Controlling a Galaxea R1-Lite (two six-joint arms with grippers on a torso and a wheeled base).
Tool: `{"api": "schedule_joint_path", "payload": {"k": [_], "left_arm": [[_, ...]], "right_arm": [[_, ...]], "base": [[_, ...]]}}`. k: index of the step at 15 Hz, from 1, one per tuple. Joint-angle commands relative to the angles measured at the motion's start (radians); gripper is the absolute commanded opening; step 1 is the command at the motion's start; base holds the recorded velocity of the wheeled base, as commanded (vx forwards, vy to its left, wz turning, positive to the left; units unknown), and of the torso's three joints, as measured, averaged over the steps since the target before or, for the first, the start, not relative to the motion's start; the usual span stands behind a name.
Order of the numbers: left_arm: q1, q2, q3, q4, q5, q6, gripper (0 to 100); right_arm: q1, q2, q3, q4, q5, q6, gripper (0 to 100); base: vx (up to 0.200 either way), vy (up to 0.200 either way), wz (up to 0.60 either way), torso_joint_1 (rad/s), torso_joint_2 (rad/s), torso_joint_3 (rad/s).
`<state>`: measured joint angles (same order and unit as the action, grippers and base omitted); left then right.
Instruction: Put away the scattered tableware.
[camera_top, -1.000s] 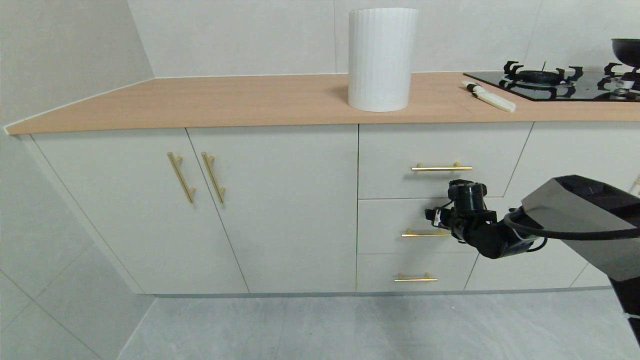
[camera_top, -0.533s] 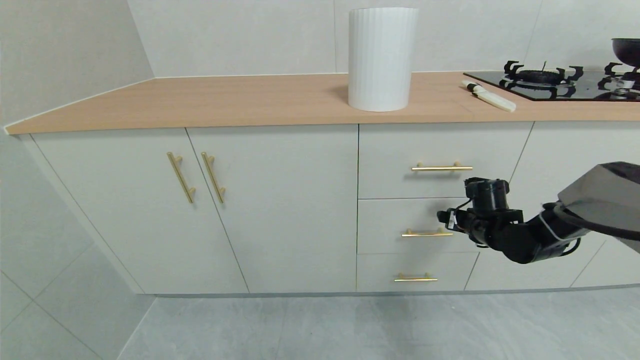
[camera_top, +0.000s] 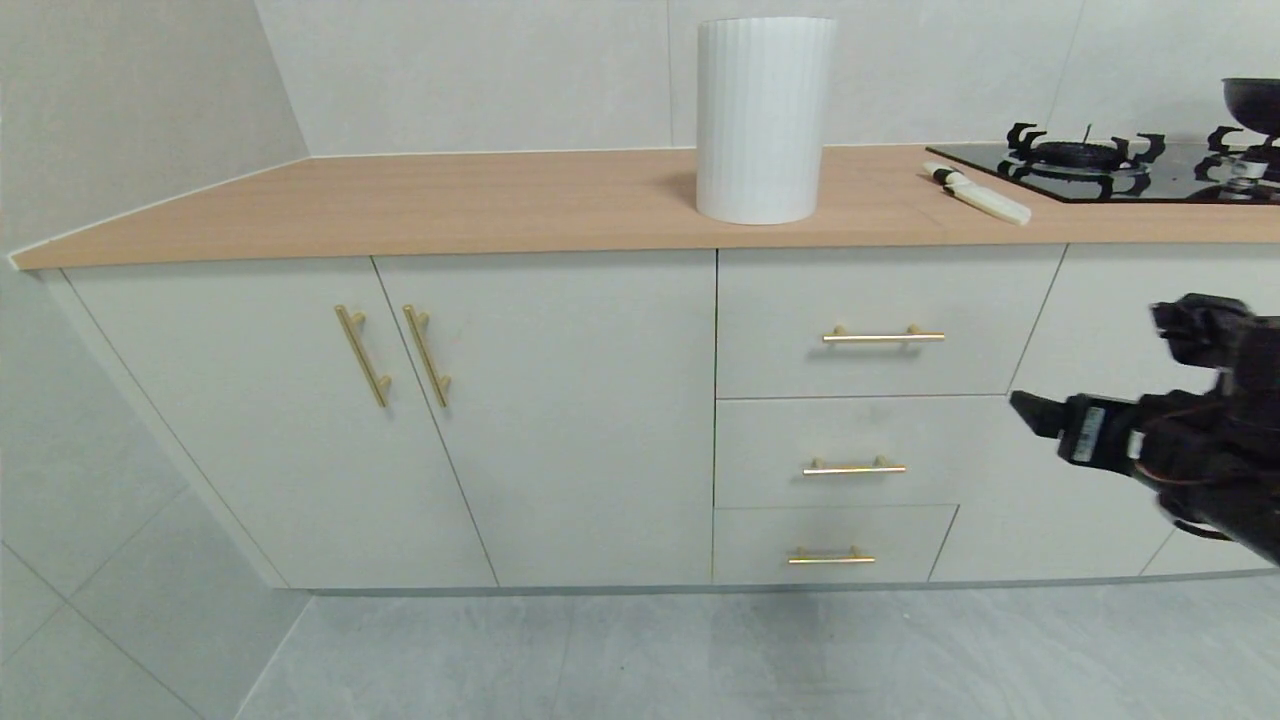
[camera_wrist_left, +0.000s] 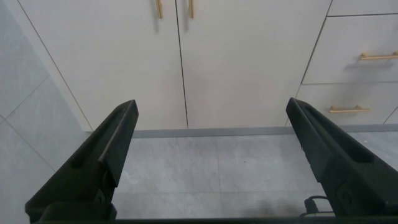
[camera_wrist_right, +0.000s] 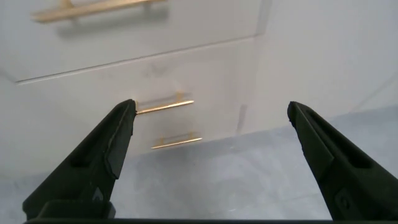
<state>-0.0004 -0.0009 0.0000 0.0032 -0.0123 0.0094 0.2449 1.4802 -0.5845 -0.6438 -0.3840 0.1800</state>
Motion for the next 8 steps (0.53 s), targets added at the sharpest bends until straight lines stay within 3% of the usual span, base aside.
{"api": "schedule_joint_path", "payload": {"k": [1, 4, 8], "left_arm": [[0.000, 0.001, 0.000, 0.000, 0.000, 0.000, 100], [-0.001, 0.001, 0.000, 0.000, 0.000, 0.000, 100], [-0.001, 0.001, 0.000, 0.000, 0.000, 0.000, 100]], "right_arm": [[-0.012, -0.571, 0.299, 0.012, -0.039, -0.171, 100], [-0.088, -0.916, 0.316, 0.170, -0.042, -0.349, 100], [-0.170, -1.262, 0.291, 0.451, -0.035, -0.399, 100]], "base": [[0.000, 0.000, 0.00, 0.000, 0.00, 0.000], [0.000, 0.000, 0.00, 0.000, 0.00, 0.000], [0.000, 0.000, 0.00, 0.000, 0.00, 0.000]]}}
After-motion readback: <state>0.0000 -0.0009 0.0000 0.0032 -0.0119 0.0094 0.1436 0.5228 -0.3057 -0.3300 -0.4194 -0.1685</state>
